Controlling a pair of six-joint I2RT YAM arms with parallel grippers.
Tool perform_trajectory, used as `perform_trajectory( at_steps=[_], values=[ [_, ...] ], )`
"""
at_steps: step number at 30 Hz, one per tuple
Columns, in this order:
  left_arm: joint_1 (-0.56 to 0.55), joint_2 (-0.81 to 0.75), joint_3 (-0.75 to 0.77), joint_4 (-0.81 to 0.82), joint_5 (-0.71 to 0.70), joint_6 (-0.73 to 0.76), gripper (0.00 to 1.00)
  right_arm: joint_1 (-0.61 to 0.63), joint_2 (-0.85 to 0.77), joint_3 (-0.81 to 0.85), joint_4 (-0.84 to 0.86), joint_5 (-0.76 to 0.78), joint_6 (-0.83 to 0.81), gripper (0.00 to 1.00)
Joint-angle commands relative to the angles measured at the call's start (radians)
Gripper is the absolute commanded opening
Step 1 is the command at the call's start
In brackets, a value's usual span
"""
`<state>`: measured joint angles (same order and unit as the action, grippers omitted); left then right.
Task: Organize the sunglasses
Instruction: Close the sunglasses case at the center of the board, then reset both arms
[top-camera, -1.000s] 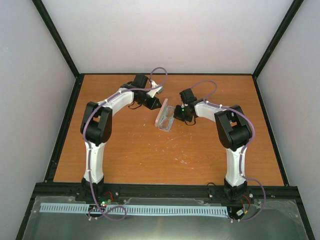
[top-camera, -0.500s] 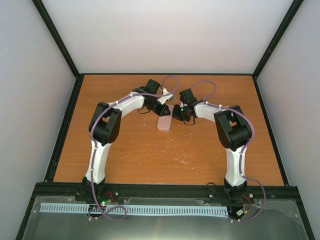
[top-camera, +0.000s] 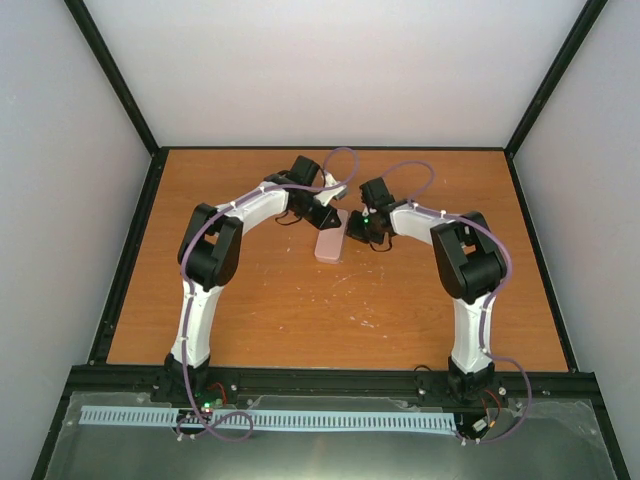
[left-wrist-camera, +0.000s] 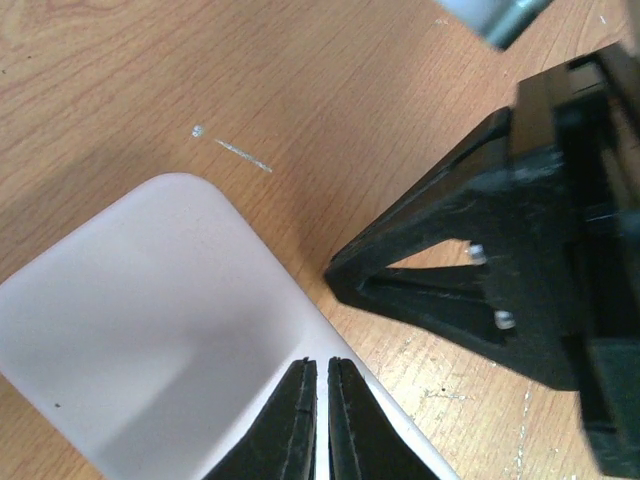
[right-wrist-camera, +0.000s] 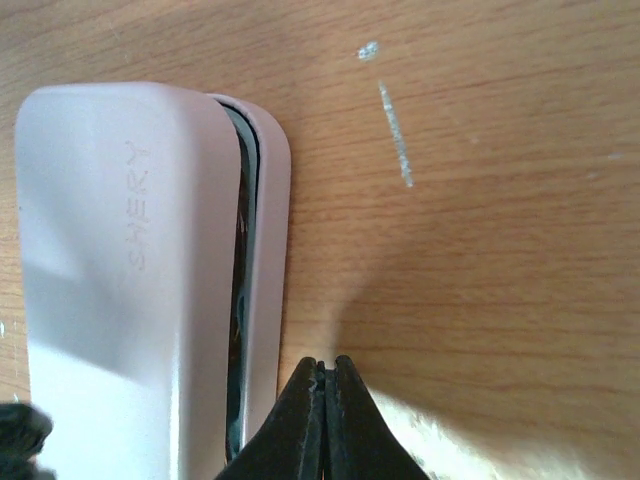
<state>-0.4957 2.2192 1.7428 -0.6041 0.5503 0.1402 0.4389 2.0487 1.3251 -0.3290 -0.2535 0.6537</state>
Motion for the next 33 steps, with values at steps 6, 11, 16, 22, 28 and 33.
perform_trajectory(
  at_steps=[6, 11, 16, 22, 28, 33],
  values=[
    [0.026, -0.078, 0.043, 0.032, -0.046, -0.012, 0.19, -0.03, -0.174, 0.056, -0.137, 0.165, -0.109, 0.21],
    [0.139, -0.17, 0.045, 0.082, -0.04, -0.07, 0.41, -0.081, -0.275, 0.057, -0.175, 0.203, -0.179, 0.99],
    [0.24, -0.339, -0.068, 0.158, -0.133, -0.042, 0.87, -0.173, -0.401, -0.013, -0.147, 0.198, -0.211, 1.0],
    [0.327, -0.649, -0.397, 0.249, -0.215, -0.064, 0.99, -0.241, -0.494, -0.036, -0.215, 0.256, -0.266, 1.0],
    [0.397, -0.814, -0.641, 0.287, -0.22, -0.07, 0.99, -0.246, -0.56, -0.129, -0.23, 0.264, -0.215, 1.0],
    [0.419, -0.836, -0.697, 0.294, -0.209, -0.108, 1.0, -0.247, -0.616, -0.212, -0.194, 0.286, -0.146, 1.0]
  ],
)
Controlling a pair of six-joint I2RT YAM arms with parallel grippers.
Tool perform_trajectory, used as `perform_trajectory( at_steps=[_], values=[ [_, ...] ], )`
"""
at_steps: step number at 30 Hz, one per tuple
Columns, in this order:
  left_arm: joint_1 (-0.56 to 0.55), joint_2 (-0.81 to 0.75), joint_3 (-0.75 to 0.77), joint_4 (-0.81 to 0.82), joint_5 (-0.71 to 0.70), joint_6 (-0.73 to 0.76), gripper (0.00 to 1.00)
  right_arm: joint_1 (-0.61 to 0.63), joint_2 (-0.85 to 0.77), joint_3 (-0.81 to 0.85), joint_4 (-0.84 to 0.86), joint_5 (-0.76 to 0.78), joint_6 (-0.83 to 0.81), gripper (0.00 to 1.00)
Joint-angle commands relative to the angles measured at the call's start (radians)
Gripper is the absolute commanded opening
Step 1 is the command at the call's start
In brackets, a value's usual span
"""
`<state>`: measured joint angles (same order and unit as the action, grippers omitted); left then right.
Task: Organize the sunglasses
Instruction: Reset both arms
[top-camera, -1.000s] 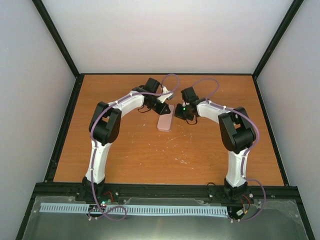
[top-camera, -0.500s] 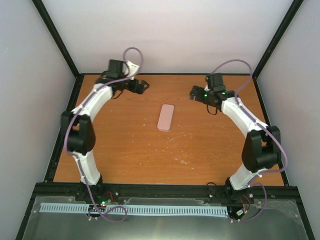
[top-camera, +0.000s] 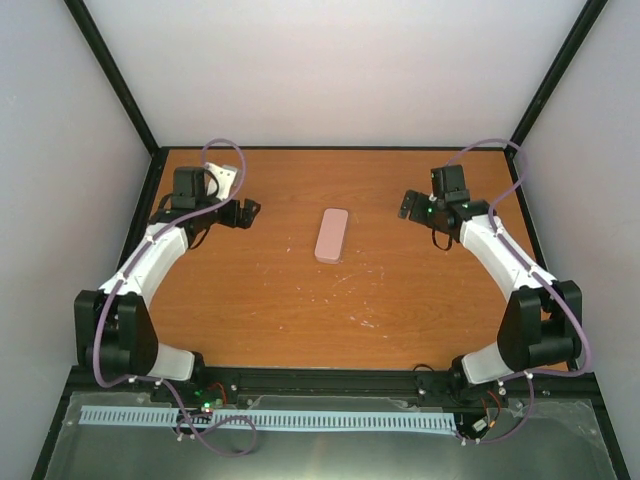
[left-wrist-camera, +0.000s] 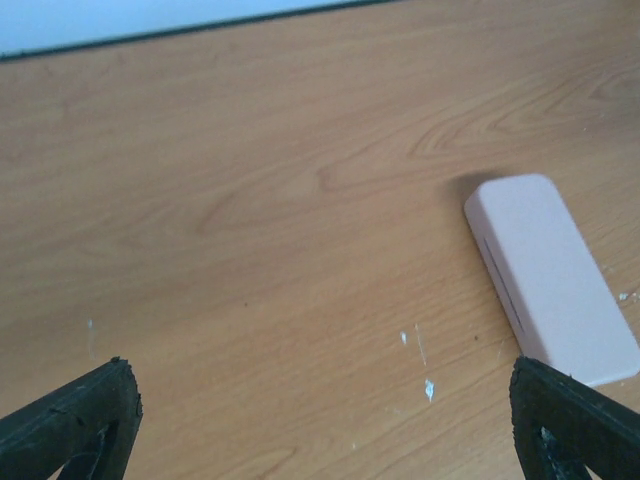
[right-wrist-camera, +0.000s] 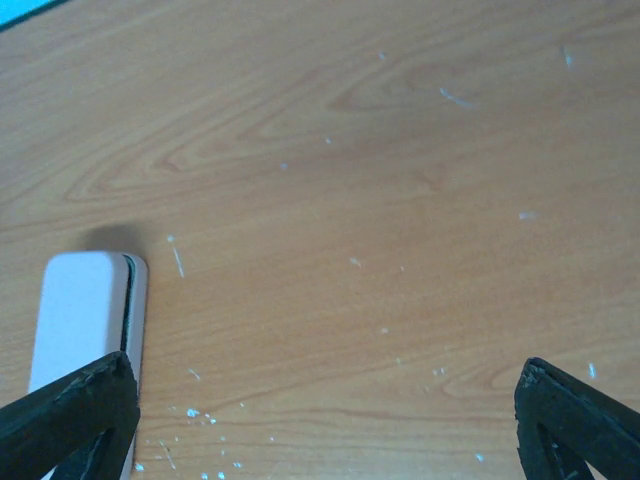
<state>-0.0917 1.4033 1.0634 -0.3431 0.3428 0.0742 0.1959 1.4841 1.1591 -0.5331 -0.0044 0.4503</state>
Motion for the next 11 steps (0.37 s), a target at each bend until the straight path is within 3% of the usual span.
perform_trajectory(
  at_steps=[1, 11],
  values=[
    [0.015, -0.018, -0.021, 0.035, 0.001, -0.045, 1.0, -0.004, -0.057, -0.056, 0.015, 0.043, 0.065, 1.0],
    [0.015, 0.041, 0.015, 0.025, 0.024, -0.029, 0.99, -0.004, -0.062, -0.086, -0.035, 0.112, 0.091, 1.0]
  ],
)
